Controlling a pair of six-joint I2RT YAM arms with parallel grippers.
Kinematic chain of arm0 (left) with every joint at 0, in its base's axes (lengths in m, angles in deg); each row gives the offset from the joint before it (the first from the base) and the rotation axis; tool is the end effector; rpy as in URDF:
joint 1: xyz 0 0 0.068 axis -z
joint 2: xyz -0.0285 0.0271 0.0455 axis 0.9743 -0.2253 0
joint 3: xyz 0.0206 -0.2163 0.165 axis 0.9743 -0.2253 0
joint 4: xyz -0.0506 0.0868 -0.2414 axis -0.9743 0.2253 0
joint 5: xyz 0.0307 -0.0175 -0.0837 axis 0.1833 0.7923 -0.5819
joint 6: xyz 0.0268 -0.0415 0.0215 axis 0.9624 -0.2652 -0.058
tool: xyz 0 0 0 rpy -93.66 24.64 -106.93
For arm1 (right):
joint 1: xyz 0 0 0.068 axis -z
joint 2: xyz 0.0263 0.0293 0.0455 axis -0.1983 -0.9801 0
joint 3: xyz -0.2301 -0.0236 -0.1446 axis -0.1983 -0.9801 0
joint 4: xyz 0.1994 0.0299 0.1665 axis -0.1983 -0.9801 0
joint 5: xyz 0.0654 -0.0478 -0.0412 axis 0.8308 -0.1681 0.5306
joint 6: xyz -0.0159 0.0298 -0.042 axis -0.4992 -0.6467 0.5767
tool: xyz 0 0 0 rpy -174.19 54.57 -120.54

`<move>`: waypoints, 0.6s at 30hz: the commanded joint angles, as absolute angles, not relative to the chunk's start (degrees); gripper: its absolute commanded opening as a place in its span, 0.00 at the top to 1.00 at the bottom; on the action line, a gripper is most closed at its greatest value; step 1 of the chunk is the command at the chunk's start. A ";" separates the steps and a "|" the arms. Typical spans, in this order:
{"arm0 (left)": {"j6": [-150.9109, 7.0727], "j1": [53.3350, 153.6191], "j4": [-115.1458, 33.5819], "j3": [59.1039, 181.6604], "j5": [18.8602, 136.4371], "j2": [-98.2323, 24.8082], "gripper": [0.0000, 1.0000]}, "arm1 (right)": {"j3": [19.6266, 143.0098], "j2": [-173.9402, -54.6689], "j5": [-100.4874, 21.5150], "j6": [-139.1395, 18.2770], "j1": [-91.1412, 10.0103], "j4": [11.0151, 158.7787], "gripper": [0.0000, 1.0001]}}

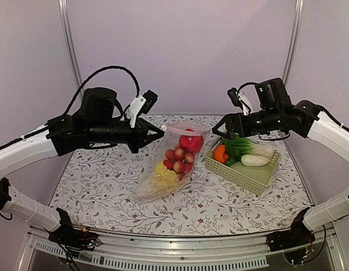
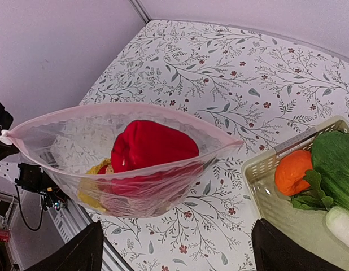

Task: Place the food in the zip-top bag and seal the zipper
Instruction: Adjust the zipper food storage bag at the center of the board.

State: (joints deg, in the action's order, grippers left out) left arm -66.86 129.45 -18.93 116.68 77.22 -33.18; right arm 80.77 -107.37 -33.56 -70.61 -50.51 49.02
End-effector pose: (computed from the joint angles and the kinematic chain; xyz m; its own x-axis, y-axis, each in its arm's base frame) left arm 0.1702 -0.2302 0.3668 -0.3365 0.2539 -0.9068 0.8357 0.5243 -0.1633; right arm 0.2122 0.1832 0.3684 -0.6539 -0.1650 -0.7384 -0.5959 0.7137 0.3682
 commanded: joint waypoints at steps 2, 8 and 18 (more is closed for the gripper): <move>-65.10 128.83 -20.59 117.68 75.56 -30.04 1.00 | 83.81 -111.67 -34.04 -66.88 -50.29 44.37 0.09; -64.65 128.77 -19.52 117.85 74.00 -29.33 1.00 | 84.97 -113.13 -31.42 -65.97 -48.58 43.69 0.10; -65.00 128.83 -19.12 117.79 70.60 -30.04 1.00 | 87.28 -113.46 -26.17 -66.21 -47.93 44.83 0.09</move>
